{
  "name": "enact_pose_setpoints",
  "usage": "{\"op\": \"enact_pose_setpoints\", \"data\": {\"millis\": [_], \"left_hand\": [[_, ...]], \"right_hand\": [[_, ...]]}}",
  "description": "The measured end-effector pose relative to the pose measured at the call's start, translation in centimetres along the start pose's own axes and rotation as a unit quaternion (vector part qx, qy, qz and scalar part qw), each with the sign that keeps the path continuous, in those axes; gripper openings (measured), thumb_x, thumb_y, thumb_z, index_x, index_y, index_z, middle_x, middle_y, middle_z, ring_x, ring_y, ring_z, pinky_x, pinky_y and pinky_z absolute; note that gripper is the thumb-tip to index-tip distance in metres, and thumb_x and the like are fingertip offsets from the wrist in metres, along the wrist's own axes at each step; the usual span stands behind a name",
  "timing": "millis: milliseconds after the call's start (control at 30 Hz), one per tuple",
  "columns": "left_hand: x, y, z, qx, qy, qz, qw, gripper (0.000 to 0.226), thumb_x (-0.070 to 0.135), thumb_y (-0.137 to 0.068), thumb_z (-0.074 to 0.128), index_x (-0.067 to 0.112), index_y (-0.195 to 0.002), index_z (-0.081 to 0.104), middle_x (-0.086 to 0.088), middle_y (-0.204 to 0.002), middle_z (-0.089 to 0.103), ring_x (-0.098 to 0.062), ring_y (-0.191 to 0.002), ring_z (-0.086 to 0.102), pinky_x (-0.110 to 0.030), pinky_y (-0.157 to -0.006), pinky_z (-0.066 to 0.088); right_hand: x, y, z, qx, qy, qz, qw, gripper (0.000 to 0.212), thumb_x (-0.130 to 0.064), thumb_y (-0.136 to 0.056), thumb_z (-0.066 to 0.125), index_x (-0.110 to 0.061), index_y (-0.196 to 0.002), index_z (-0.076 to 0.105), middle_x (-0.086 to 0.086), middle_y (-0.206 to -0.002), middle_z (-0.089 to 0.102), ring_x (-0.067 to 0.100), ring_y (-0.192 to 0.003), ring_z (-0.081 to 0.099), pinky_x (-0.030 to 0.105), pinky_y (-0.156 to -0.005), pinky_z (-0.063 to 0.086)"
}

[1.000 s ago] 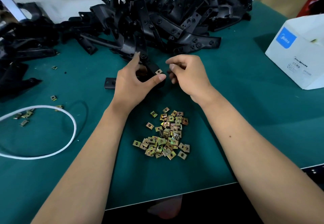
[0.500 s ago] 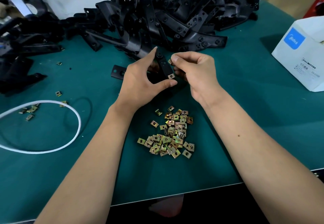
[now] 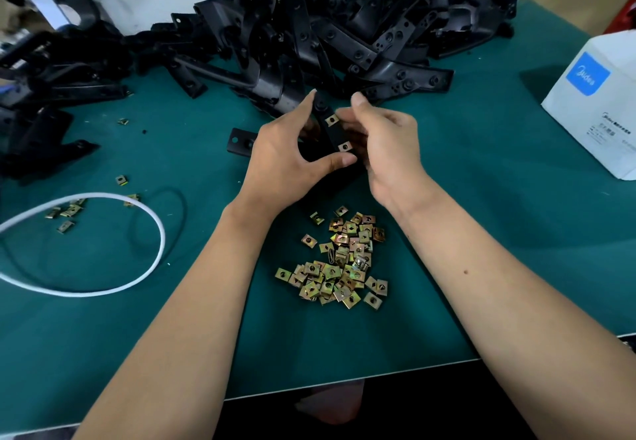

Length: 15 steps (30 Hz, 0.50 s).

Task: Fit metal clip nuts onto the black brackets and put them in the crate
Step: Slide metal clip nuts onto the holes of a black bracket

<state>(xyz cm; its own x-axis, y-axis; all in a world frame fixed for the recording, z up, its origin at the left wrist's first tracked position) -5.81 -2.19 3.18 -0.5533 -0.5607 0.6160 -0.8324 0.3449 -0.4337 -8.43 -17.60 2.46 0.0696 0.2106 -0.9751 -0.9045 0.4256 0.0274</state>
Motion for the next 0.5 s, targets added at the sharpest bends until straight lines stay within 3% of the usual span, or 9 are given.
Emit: {"op": "enact_pose_setpoints", "data": {"millis": [67, 167, 233, 300, 333, 400, 500], "left_hand": [[-0.02, 0.03, 0.01, 0.004, 0.001, -0.004, 1.0, 0.106, 0.066, -0.073, 0.078, 0.011, -0.156, 0.041, 0.001, -0.122, 0.071, -0.012, -0.114, 0.065, -0.033, -0.103, 0.051], [0.02, 0.08, 0.05, 0.013, -0.004, -0.012, 1.0, 0.107, 0.068, -0.073, 0.076, 0.011, -0.156, 0.04, 0.003, -0.119, 0.07, -0.01, -0.111, 0.064, -0.031, -0.101, 0.051], [0.0, 0.05, 0.08, 0.013, -0.008, -0.02, 1.0, 0.108, 0.071, -0.072, 0.073, 0.012, -0.157, 0.04, 0.002, -0.119, 0.07, -0.012, -0.112, 0.064, -0.031, -0.101, 0.051], [-0.11, -0.04, 0.19, 0.007, -0.009, -0.024, 1.0, 0.108, 0.071, -0.073, 0.073, 0.011, -0.157, 0.039, 0.0, -0.121, 0.07, -0.015, -0.114, 0.064, -0.034, -0.102, 0.051], [-0.17, -0.06, 0.27, 0.005, -0.011, -0.027, 1.0, 0.107, 0.069, -0.075, 0.075, 0.011, -0.157, 0.038, -0.002, -0.122, 0.07, -0.017, -0.115, 0.064, -0.037, -0.102, 0.051], [-0.26, -0.08, 0.38, 0.007, -0.013, -0.039, 0.999, 0.104, 0.062, -0.078, 0.078, 0.009, -0.157, 0.037, -0.007, -0.122, 0.07, -0.022, -0.116, 0.064, -0.041, -0.103, 0.05], [-0.18, -0.08, 0.55, 0.016, -0.016, -0.051, 0.998, 0.1, 0.054, -0.081, 0.08, 0.007, -0.157, 0.036, -0.01, -0.118, 0.07, -0.026, -0.114, 0.065, -0.043, -0.102, 0.05]], "right_hand": [[0.13, -0.02, 0.08, -0.001, -0.015, 0.018, 1.0, 0.034, -0.028, -0.103, 0.062, -0.009, -0.081, 0.079, 0.009, -0.088, 0.08, 0.018, -0.085, 0.076, 0.038, -0.085, 0.061], [0.18, 0.09, 0.16, 0.011, 0.029, 0.007, 0.999, 0.033, -0.029, -0.104, 0.06, -0.008, -0.087, 0.08, 0.007, -0.092, 0.08, 0.021, -0.098, 0.075, 0.043, -0.097, 0.058], [0.06, 0.26, 0.2, 0.015, 0.063, -0.017, 0.998, 0.03, -0.029, -0.103, 0.06, -0.013, -0.086, 0.08, -0.001, -0.09, 0.08, 0.011, -0.098, 0.073, 0.031, -0.094, 0.057], [-0.2, 0.45, 0.27, 0.011, 0.092, -0.053, 0.994, 0.028, -0.028, -0.103, 0.061, -0.019, -0.084, 0.08, -0.012, -0.083, 0.078, -0.007, -0.087, 0.07, 0.009, -0.077, 0.051], [-0.31, 0.57, 0.34, 0.008, 0.106, -0.072, 0.992, 0.027, -0.027, -0.103, 0.06, -0.021, -0.084, 0.079, -0.013, -0.08, 0.077, -0.012, -0.08, 0.068, 0.004, -0.068, 0.048], [-0.3, 0.75, 0.56, -0.001, 0.136, -0.101, 0.986, 0.028, -0.027, -0.103, 0.06, -0.019, -0.083, 0.078, -0.004, -0.078, 0.077, -0.004, -0.07, 0.069, 0.011, -0.063, 0.052], [-0.42, 0.76, 0.93, -0.016, 0.164, -0.136, 0.977, 0.034, -0.027, -0.102, 0.06, -0.002, -0.084, 0.075, 0.014, -0.075, 0.072, 0.023, -0.066, 0.067, 0.043, -0.068, 0.06]]}}
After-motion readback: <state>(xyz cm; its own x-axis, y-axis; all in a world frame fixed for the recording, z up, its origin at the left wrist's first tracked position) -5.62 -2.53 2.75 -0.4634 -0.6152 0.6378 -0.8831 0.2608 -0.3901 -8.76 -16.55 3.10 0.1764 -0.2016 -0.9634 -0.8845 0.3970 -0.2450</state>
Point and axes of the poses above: each hand's wrist, its own y-axis away from the middle knuckle, its own z-axis out of the palm, x = y × z, the point moved 4 cm from there along -y, towards the middle knuckle
